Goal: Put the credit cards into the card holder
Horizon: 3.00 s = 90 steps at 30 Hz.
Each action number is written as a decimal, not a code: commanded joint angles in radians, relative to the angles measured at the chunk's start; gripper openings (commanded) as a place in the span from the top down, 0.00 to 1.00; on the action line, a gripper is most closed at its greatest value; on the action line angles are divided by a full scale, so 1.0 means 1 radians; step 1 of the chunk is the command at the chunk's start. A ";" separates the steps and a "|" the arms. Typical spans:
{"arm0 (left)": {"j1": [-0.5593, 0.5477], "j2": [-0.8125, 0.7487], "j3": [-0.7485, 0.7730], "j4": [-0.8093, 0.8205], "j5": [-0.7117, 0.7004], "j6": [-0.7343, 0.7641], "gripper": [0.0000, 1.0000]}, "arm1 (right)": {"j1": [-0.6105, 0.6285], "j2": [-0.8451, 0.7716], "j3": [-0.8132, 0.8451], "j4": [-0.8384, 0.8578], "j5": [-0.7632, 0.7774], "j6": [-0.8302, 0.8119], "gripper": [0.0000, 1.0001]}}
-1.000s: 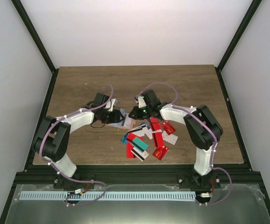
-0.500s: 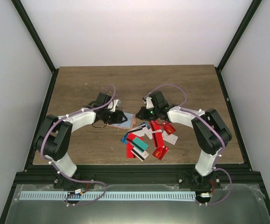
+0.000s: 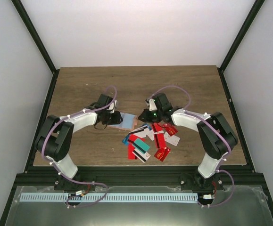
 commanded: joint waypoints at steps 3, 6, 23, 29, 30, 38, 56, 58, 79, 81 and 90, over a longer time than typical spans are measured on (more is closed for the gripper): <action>-0.004 -0.034 -0.032 0.032 -0.007 0.001 0.62 | -0.005 -0.087 -0.049 -0.011 -0.019 -0.020 0.90; -0.007 -0.072 -0.060 0.040 0.040 -0.004 0.62 | -0.003 -0.143 -0.109 -0.014 -0.047 -0.027 0.90; -0.318 -0.245 -0.269 0.120 0.085 -0.151 0.46 | 0.146 -0.395 -0.428 -0.092 -0.039 0.018 0.65; -0.358 -0.229 -0.304 0.192 0.076 -0.194 0.40 | 0.162 -0.402 -0.475 -0.057 0.019 0.052 0.65; -0.358 -0.224 -0.310 0.204 0.075 -0.201 0.40 | 0.162 -0.403 -0.480 -0.045 0.037 0.058 0.66; -0.361 -0.164 -0.329 0.259 0.085 -0.226 0.38 | 0.162 -0.391 -0.495 0.073 0.098 0.078 0.77; -0.364 -0.105 -0.324 0.292 0.114 -0.229 0.38 | 0.162 -0.262 -0.535 0.096 0.097 0.075 0.84; -0.364 -0.102 -0.325 0.293 0.116 -0.231 0.38 | 0.162 -0.245 -0.546 0.097 0.103 0.079 0.84; -0.374 -0.089 -0.369 0.443 0.272 -0.298 0.39 | 0.163 -0.245 -0.621 0.161 -0.028 0.118 0.85; -0.377 -0.090 -0.378 0.478 0.287 -0.301 0.39 | 0.163 -0.249 -0.630 0.162 -0.033 0.124 0.85; -0.392 -0.087 -0.384 0.505 0.315 -0.335 0.40 | 0.166 -0.272 -0.662 0.154 -0.105 0.131 0.86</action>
